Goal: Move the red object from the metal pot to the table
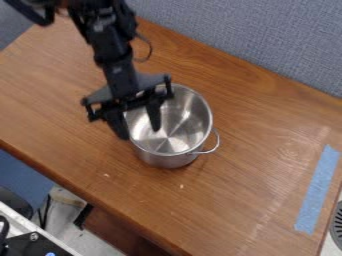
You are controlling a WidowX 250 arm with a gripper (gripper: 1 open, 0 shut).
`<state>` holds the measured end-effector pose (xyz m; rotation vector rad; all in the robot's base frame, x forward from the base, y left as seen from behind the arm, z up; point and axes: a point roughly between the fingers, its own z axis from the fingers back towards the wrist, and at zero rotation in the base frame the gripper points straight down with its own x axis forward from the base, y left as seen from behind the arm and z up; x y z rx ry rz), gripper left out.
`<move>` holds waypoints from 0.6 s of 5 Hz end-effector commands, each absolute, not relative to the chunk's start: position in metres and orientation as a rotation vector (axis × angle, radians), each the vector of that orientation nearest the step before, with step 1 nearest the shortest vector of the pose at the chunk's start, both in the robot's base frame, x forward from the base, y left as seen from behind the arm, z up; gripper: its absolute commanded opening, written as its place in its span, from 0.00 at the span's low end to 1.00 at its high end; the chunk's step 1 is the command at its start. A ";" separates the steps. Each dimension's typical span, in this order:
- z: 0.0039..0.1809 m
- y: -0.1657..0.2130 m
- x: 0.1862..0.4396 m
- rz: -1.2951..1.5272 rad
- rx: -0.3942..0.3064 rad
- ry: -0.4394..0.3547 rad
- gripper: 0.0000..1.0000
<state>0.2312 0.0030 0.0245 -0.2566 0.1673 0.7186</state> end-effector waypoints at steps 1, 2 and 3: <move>0.005 0.002 0.222 0.635 -0.261 0.155 0.00; -0.003 0.006 0.216 0.571 -0.255 0.160 0.00; -0.016 -0.027 0.232 0.527 -0.255 0.161 0.00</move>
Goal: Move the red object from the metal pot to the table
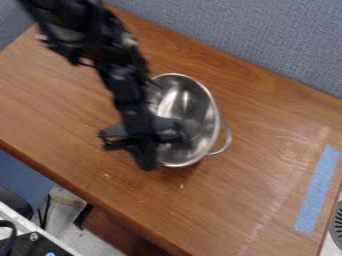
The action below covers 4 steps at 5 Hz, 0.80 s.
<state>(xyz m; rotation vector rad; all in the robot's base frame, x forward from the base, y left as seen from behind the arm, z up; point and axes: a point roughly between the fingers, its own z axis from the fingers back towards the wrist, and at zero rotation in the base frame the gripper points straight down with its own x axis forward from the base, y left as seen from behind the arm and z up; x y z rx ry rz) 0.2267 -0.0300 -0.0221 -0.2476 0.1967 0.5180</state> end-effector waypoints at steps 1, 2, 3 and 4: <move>-0.012 -0.050 0.242 0.496 -0.290 0.170 0.00; 0.013 -0.046 0.247 0.593 -0.300 0.177 0.00; 0.038 -0.051 0.249 0.666 -0.296 0.189 0.00; 0.046 -0.001 0.265 0.578 -0.271 0.231 0.00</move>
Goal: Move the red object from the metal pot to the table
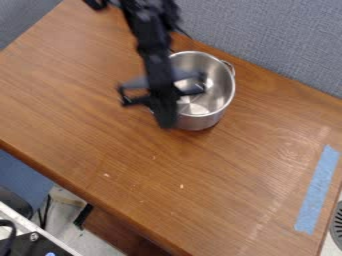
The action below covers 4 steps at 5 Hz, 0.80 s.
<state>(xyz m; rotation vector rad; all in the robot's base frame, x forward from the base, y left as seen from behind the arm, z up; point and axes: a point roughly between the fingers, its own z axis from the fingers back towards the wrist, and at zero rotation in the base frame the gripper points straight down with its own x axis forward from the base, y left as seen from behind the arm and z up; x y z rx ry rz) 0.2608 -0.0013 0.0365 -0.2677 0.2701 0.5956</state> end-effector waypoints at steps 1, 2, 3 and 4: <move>0.041 0.048 0.262 0.457 -0.259 0.254 0.00; 0.047 0.076 0.259 0.208 -0.228 0.273 0.00; 0.056 0.100 0.261 -0.041 -0.196 0.275 0.00; 0.069 0.115 0.272 -0.290 -0.154 0.272 1.00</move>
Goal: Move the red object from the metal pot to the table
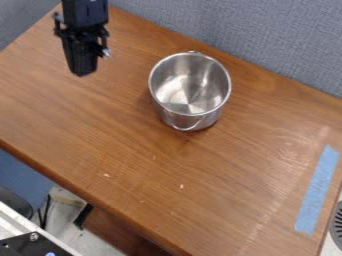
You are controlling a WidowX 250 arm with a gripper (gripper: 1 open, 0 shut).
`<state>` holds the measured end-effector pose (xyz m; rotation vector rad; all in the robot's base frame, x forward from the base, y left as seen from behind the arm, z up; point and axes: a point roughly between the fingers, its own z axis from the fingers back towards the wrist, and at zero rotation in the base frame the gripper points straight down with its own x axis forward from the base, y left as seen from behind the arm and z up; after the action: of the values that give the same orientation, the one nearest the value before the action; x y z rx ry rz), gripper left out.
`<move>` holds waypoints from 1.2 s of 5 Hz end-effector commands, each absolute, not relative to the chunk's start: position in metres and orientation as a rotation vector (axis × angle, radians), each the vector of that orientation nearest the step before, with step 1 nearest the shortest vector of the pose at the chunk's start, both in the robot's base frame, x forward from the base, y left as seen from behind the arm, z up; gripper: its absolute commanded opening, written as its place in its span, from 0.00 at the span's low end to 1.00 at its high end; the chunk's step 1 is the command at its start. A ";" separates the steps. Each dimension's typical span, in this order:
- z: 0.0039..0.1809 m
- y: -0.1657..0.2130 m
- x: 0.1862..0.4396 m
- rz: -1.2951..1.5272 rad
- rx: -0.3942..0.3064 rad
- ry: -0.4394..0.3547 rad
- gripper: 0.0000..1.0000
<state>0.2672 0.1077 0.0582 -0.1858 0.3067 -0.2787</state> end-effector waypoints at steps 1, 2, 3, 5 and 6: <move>0.061 0.093 0.288 -0.321 -0.098 0.293 1.00; 0.048 0.059 0.308 -0.361 -0.057 0.283 1.00; 0.054 0.065 0.311 -0.389 -0.067 0.248 1.00; 0.055 0.057 0.339 -0.324 -0.080 0.194 1.00; 0.055 0.038 0.366 -0.226 -0.082 0.167 1.00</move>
<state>0.3578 0.0349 0.0357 -0.0991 0.2307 -0.2238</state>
